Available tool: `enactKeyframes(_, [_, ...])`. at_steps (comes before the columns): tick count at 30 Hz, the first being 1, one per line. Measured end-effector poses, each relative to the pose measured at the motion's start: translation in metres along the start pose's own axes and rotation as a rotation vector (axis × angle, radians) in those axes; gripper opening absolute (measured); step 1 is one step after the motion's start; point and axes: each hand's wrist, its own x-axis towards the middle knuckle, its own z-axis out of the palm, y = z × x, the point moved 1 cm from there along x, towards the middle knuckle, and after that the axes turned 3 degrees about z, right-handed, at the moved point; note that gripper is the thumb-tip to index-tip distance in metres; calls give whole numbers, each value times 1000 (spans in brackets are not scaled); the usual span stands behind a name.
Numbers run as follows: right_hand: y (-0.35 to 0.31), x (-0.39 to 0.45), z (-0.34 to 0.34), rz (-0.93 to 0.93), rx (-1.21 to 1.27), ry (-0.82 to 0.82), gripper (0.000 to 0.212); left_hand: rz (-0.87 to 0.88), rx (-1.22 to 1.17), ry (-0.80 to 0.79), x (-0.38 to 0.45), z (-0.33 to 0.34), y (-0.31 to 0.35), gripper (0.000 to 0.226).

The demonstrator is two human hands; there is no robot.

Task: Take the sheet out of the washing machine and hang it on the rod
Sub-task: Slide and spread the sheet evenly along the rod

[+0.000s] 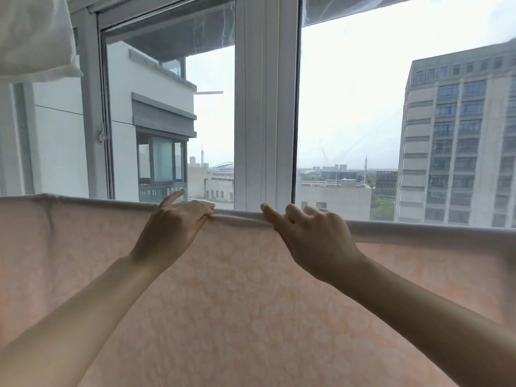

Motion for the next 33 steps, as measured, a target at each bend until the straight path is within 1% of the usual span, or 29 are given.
enactKeyframes(2, [1,-1,1,-5,7,14,58,80,-14,-19,-7,3,-1,15])
enactKeyframes(3, [2,-2,1,-12,17,25,57,89,-24,-27,-10,5,-1,13])
enactKeyframes(7, [-2,-7,5,-16,58,32,46,-13,-17,-14,-18,16,-1,12])
enactKeyframes(10, [-6,-12,10,6,55,38,47,-68,-39,22,-19,23,3,16])
enactKeyframes(13, [-13,-12,10,27,47,35,46,-85,-54,47,-17,24,1,18])
enactKeyframes(18, [-30,9,7,96,62,-55,54,-106,-41,55,-15,24,-5,16])
enactKeyframes(21, [-48,25,13,62,37,-102,61,-118,-37,70,-15,24,-4,16])
enactKeyframes(25, [-71,55,23,17,23,-141,67,-156,-26,79,-13,23,-2,21])
enactKeyframes(27, [-83,68,29,-10,-35,-136,65,-164,-37,76,-12,22,-3,19])
enactKeyframes(31, [-94,76,37,-29,-89,-130,55,-167,-43,74,-10,19,-8,14])
enactKeyframes(33, [-91,72,39,-33,-103,-71,56,-141,-25,72,-13,19,-12,14])
